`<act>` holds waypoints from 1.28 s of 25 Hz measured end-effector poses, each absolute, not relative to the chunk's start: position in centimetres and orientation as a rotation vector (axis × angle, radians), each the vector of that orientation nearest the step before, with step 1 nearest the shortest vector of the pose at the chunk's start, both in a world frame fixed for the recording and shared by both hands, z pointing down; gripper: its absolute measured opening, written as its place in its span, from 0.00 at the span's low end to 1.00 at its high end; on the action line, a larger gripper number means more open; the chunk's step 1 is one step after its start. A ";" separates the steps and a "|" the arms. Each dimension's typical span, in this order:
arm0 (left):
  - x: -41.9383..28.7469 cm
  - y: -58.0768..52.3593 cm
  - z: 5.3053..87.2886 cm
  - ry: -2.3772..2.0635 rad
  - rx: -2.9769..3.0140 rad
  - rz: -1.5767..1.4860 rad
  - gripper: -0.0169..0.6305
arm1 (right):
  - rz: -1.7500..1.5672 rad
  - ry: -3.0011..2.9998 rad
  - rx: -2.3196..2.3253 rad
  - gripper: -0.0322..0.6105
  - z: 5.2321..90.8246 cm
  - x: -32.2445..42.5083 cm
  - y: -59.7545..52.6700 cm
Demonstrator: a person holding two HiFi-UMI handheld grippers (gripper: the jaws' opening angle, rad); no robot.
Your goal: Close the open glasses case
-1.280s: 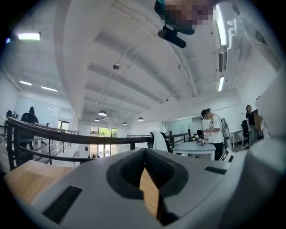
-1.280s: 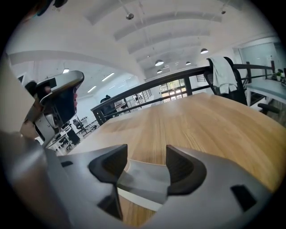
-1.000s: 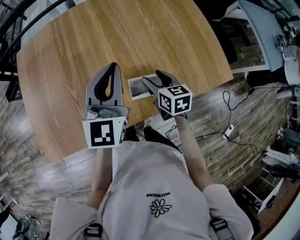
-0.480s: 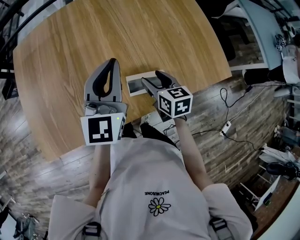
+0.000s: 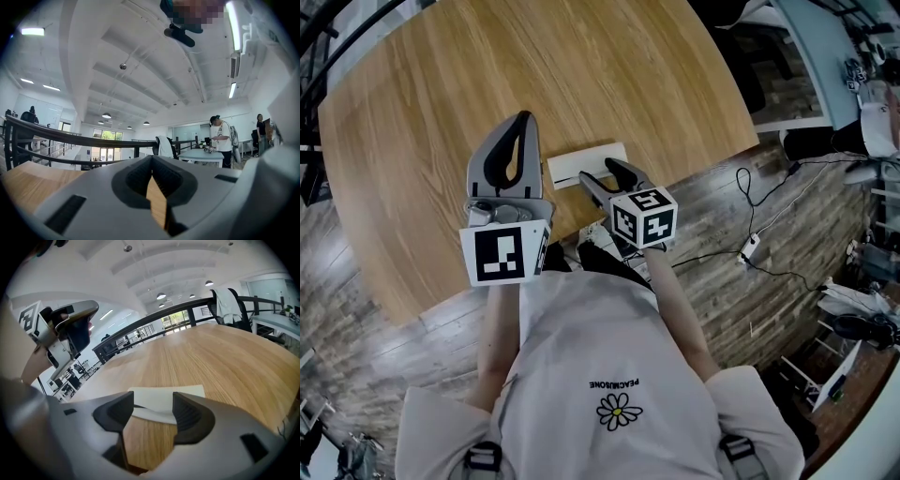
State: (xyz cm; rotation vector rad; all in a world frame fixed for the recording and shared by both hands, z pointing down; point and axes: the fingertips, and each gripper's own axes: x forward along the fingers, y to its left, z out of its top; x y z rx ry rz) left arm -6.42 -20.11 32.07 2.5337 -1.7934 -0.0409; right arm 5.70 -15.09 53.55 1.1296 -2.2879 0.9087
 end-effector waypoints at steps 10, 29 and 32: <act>-6.0 -20.0 32.3 -1.787 2.537 -0.034 0.05 | 0.939 -2.257 1.128 0.45 55.2 6.0 -14.0; -6.3 -19.8 31.4 -1.816 2.534 -0.044 0.05 | 0.830 -2.388 1.231 0.45 49.3 5.7 -17.3; -6.0 -19.9 30.7 -1.823 2.547 -0.055 0.05 | 0.721 -2.468 1.296 0.42 45.3 5.9 -19.3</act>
